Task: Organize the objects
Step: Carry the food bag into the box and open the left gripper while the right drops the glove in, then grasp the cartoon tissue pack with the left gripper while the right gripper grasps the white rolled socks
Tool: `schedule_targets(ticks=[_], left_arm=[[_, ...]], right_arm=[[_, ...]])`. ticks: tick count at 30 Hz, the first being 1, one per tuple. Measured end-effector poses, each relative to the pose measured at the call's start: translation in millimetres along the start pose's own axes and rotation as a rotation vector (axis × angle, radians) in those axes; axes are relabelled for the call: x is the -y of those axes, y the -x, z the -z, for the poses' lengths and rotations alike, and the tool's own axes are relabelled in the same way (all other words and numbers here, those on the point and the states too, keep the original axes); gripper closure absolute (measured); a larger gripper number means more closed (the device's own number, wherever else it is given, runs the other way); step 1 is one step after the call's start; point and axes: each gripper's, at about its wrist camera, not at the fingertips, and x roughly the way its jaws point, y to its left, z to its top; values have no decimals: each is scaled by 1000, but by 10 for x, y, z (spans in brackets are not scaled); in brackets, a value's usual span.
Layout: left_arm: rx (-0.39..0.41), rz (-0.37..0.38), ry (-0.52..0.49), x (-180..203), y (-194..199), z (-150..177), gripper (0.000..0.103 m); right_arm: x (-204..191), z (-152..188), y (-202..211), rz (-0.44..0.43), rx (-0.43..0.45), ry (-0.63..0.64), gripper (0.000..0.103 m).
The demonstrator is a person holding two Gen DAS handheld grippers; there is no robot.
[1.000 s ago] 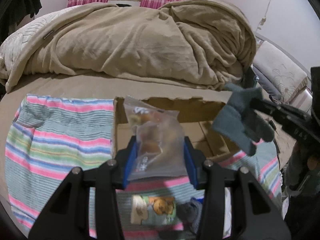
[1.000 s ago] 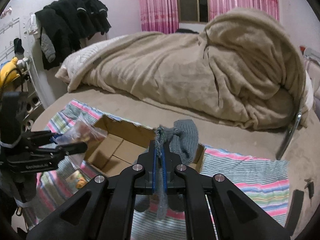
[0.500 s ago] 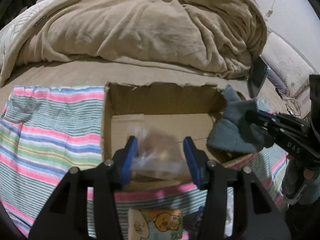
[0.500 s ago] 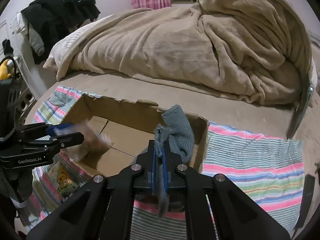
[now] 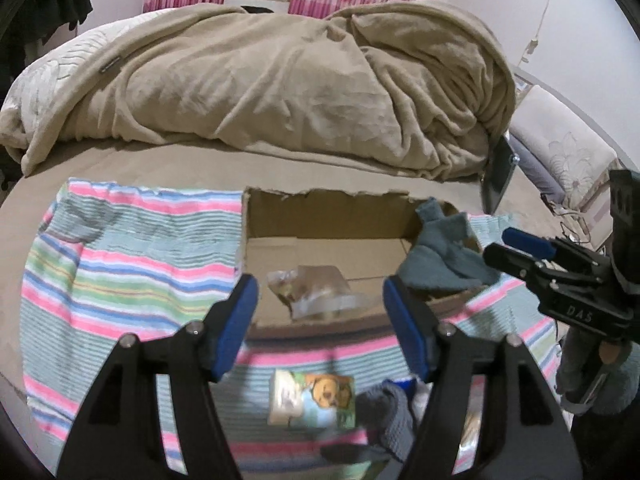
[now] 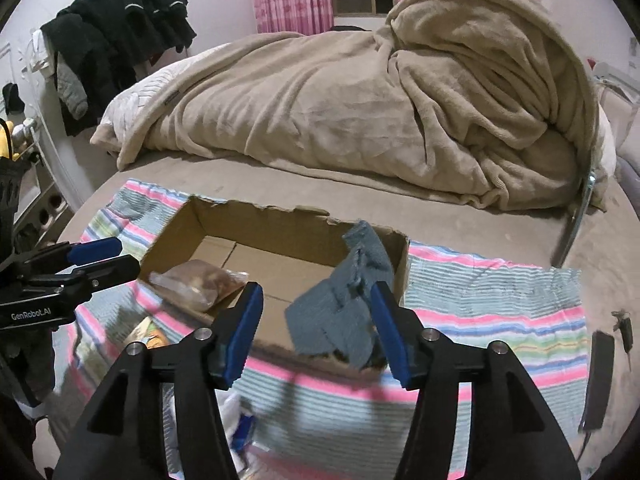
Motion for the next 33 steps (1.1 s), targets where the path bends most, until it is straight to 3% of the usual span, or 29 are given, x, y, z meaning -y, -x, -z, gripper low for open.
schedule_targets(ticks=[14,18,21,33], left_arm=[[-19,-12,11,-69,311,395,36],[-35,-26,24,-94,313,495,35],[-44,-28,45,-126,313,566,24],[-103,-45,24,-41,155,792,24]], right_arm=[[-246,297,299,-19,-17,-14,42],[-299,357,335,-27,-23,-12,42],[-338,406,350,-36,-31,-11,42],[-420,663,237,-72,-90,-15,42]])
